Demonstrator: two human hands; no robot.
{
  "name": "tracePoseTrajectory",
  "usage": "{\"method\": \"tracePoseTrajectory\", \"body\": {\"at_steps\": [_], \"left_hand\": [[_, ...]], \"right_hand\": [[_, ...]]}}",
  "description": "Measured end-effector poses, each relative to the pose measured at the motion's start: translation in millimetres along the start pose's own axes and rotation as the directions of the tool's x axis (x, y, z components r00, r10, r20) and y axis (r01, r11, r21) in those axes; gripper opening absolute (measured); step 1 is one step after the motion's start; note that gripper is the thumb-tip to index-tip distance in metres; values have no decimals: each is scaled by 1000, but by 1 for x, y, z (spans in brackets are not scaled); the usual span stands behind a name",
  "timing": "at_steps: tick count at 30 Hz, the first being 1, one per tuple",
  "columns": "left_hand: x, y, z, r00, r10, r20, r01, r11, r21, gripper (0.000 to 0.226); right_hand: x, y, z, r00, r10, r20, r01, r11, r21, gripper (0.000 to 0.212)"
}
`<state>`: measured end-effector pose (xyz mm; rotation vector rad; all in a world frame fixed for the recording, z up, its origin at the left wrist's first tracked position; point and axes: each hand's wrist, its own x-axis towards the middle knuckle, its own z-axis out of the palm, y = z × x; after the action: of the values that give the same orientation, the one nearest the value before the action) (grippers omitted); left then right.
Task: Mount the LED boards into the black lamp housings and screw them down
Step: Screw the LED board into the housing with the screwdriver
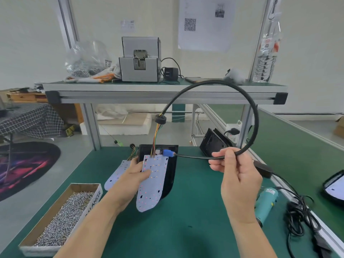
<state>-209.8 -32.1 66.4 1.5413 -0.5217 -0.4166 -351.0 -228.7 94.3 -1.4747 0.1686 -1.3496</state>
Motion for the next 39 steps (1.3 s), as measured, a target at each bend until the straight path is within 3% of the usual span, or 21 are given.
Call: {"method": "tracePoseTrajectory", "body": {"at_steps": [4,18,21,23,28,32,35,37,39], "left_hand": [[-3,1,1,999,19,39,-21,999,47,35],[-10,3,4,995,-98,22,100,991,-92,36],[-11,4,8,997,-73,36,75,996,-52,38],[-11,4,12,997,-64,38,63,998,11,39],[-14,7,23,999,-44,-2,44,990,132,31],[-18,13,28,997,-55,54,53,998,42,24],[-17,17,23,991,-65,116,78,991,-110,25],[-18,22,20,985,-84,150,107,983,-151,25],[-19,27,16,984,-101,150,129,973,-190,29]], "right_hand": [[0,3,2,1000,1,2,-1,1000,-14,23],[2,1,5,1000,2,-8,-2,999,-32,23],[-4,3,10,1000,-6,17,7,998,-63,21],[-10,3,13,998,-44,47,48,995,-90,19],[-27,-1,18,933,-267,241,311,935,-168,27],[-34,2,23,932,-139,334,175,982,-79,23],[-22,9,19,912,-77,403,189,951,-243,19],[-7,14,12,871,-22,490,232,899,-372,28],[6,16,3,817,93,569,84,957,-276,46]]}}
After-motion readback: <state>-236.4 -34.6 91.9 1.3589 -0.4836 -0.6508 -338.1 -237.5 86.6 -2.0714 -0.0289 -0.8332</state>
